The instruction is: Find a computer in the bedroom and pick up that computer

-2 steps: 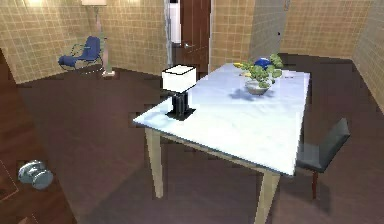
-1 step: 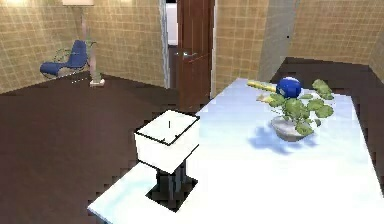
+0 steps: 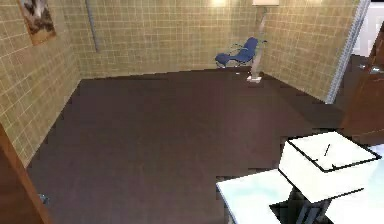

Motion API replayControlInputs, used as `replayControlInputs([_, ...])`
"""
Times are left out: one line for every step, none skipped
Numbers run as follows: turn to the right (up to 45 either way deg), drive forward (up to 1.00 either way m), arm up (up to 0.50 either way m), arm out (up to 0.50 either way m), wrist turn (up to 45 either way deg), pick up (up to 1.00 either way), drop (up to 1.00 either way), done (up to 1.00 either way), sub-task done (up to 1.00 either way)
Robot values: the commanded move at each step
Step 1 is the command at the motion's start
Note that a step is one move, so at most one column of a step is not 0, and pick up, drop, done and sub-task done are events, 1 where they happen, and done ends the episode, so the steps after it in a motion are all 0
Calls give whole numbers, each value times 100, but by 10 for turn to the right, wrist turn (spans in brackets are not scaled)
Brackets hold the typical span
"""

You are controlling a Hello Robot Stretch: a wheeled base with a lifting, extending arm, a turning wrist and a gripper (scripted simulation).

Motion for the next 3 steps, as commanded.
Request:
replayControlInputs([-120,0,0,0,0,0,0,0,0])
replayControlInputs([0,30,0,0,0,0,0,0,0])
replayControlInputs([-30,0,0,0,0,0,0,0,0])
